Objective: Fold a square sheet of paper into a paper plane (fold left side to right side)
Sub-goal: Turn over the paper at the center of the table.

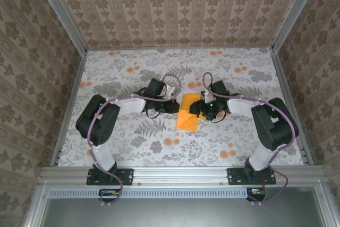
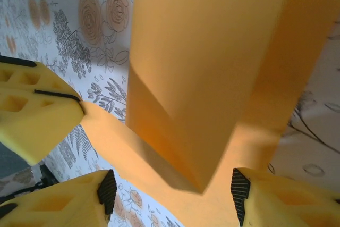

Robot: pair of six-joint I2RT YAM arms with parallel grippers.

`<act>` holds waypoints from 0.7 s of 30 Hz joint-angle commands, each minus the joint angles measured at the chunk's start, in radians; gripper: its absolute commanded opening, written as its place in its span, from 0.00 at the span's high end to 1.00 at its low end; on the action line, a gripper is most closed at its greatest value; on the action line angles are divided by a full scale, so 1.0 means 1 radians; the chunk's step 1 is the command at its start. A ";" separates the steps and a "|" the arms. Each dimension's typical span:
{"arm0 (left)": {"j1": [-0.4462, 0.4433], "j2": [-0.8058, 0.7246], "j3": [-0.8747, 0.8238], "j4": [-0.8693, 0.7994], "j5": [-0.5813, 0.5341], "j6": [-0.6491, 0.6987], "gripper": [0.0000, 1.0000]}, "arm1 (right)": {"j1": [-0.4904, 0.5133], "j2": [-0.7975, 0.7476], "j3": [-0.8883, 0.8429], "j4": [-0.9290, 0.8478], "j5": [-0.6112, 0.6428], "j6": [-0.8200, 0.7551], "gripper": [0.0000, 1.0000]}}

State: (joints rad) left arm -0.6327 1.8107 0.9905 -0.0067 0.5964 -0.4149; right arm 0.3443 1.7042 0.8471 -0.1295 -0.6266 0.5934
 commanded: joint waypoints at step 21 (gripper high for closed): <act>0.292 -0.414 -0.287 0.552 0.168 -0.399 0.00 | -0.072 -0.104 0.165 0.327 -0.272 -0.009 1.00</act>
State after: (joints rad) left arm -0.3630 1.4433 0.7235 0.3496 0.6674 -0.6861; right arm 0.2890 1.6524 0.9543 0.1299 -0.7879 0.6285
